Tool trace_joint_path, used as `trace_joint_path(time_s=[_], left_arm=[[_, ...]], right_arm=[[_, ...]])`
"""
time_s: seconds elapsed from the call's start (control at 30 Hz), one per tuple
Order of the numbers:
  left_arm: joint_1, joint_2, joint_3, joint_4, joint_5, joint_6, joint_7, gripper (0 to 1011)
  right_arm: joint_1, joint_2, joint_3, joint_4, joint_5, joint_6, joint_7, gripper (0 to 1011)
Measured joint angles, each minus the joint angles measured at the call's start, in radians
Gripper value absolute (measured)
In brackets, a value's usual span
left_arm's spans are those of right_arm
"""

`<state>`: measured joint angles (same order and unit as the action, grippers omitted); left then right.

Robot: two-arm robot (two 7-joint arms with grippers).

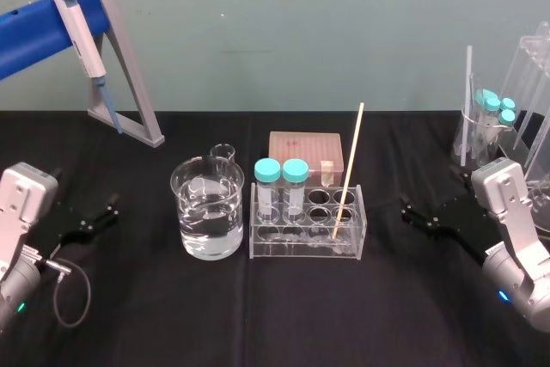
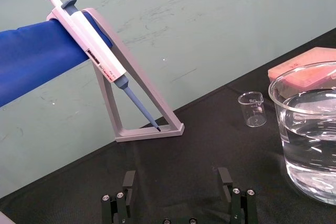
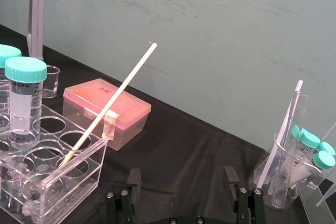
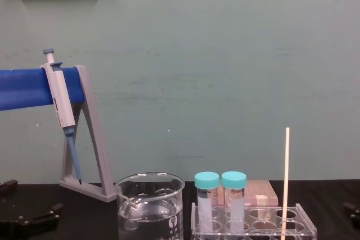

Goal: Hold the thermometer with one hand and immerse one end into the beaker, then reinsert it into the test tube rack.

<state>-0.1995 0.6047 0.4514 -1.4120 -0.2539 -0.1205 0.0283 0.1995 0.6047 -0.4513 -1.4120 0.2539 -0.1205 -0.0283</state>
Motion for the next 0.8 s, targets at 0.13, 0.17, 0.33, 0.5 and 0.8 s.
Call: trace_joint_path(time_s=[0.13, 0.17, 0.33, 0.5, 0.8], left_arm=[[0.000, 0.000, 0.000, 0.000, 0.000, 0.000, 0.000, 1004], [0.000, 0.000, 0.000, 0.000, 0.000, 0.000, 0.000, 1004], [0.000, 0.000, 0.000, 0.000, 0.000, 0.000, 0.000, 1004], [0.000, 0.000, 0.000, 0.000, 0.000, 0.000, 0.000, 1004], [0.000, 0.000, 0.000, 0.000, 0.000, 0.000, 0.000, 1004]], right_arm=[[0.000, 0.000, 0.000, 0.000, 0.000, 0.000, 0.000, 1003], [0.000, 0.000, 0.000, 0.000, 0.000, 0.000, 0.000, 1003], [0.000, 0.000, 0.000, 0.000, 0.000, 0.000, 0.000, 1003], [0.000, 0.000, 0.000, 0.000, 0.000, 0.000, 0.000, 1003], [0.000, 0.000, 0.000, 0.000, 0.000, 0.000, 0.000, 1003]])
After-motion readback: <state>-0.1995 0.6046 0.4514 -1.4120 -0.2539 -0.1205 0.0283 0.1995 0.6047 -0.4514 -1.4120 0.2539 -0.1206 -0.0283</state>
